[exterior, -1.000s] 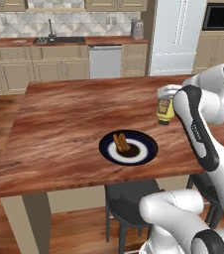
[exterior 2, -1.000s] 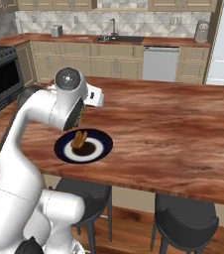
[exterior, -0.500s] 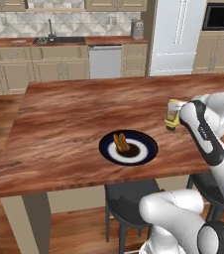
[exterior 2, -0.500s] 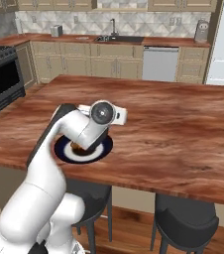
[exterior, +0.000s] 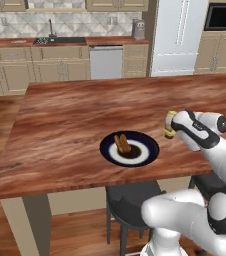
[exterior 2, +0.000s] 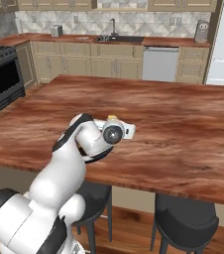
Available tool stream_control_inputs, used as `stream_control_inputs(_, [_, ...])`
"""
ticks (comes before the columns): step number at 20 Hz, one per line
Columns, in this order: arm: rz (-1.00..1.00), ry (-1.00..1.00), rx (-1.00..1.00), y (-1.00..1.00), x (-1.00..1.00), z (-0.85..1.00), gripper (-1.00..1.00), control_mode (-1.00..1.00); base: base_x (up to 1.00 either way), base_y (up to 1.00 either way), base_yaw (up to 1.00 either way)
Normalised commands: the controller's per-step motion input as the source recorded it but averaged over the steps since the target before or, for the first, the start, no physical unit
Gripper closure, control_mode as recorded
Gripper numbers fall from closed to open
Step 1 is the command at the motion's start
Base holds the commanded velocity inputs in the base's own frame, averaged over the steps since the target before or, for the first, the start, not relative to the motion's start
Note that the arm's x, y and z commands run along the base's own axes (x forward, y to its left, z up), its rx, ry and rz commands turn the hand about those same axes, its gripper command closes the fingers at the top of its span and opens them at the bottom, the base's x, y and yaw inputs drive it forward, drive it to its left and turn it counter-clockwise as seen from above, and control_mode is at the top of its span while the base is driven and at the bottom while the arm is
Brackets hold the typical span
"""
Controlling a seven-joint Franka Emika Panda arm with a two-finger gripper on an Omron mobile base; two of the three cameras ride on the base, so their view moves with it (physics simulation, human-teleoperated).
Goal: Move the hot dog bun to the plate on the dining table and place the condiment next to that plate. Then navigate to the fridge and take the sausage and place it on the plate as well.
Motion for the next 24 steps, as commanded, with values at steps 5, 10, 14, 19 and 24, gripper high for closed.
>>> stream_control_inputs(5, [0.02, 0.00, 0.00, -0.29, 0.27, -0.47, 1.00, -1.00, 0.00, 0.00, 0.00])
stream_control_inputs(10, [0.04, 0.00, 0.00, -0.10, 0.08, -0.44, 1.00, -1.00, 0.00, 0.00, 0.00])
stream_control_inputs(14, [0.04, 0.00, 0.00, -0.02, 0.15, -0.28, 1.00, -1.00, 0.00, 0.00, 0.00])
stream_control_inputs(19, [0.03, 0.00, 0.00, -0.01, 0.21, -0.20, 1.00, -1.00, 0.00, 0.00, 0.00])
stream_control_inputs(24, [0.02, 0.00, 0.00, -0.01, 0.15, -0.30, 1.00, -1.00, 0.00, 0.00, 0.00])
